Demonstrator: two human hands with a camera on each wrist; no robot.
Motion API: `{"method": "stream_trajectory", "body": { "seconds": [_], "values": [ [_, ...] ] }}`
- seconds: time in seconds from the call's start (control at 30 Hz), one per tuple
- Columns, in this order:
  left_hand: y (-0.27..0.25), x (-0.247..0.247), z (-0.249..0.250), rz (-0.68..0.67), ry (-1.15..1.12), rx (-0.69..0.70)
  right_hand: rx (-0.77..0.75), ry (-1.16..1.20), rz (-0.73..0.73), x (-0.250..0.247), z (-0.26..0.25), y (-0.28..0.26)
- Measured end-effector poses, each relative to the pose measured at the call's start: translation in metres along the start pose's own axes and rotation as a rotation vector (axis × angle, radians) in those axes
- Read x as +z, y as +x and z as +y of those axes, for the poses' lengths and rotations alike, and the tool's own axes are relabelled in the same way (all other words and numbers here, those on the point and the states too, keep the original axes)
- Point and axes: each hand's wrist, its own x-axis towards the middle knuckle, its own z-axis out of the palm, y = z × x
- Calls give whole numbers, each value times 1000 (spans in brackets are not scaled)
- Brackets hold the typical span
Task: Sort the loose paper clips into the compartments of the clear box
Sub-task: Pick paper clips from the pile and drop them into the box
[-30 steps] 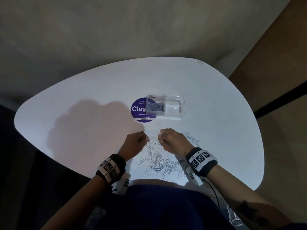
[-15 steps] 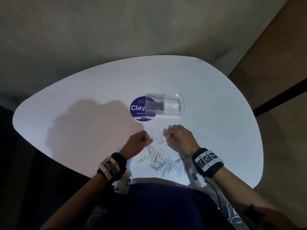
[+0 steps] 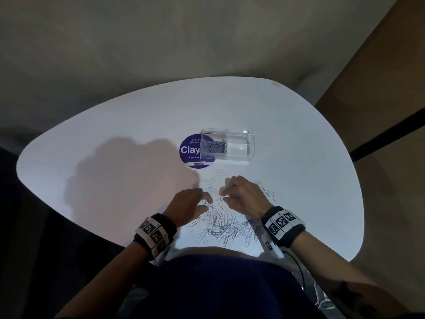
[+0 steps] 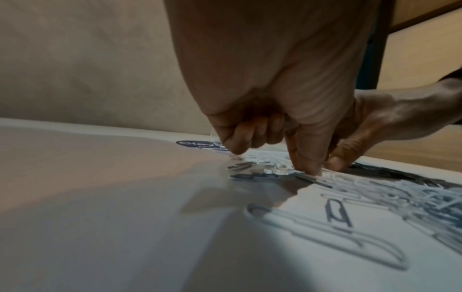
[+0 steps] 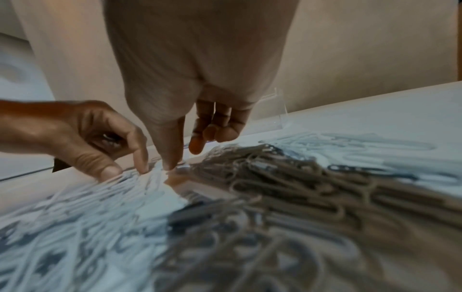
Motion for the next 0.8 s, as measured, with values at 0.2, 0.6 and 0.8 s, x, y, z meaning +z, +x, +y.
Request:
{"method": "stream_trajectory", "body": {
  "seconds": [0.2,0.6,0.8],
  "values": [
    [4,-1,2,-21,29,-2,66,-34,-59,8,-6,1],
    [7,-21,9,-55,-947,-369,160,-19,-183,5,-11,9],
    [5,-25,12,-88,-1138,-437,142,-28,-242,3,-14,11]
  ]
}}
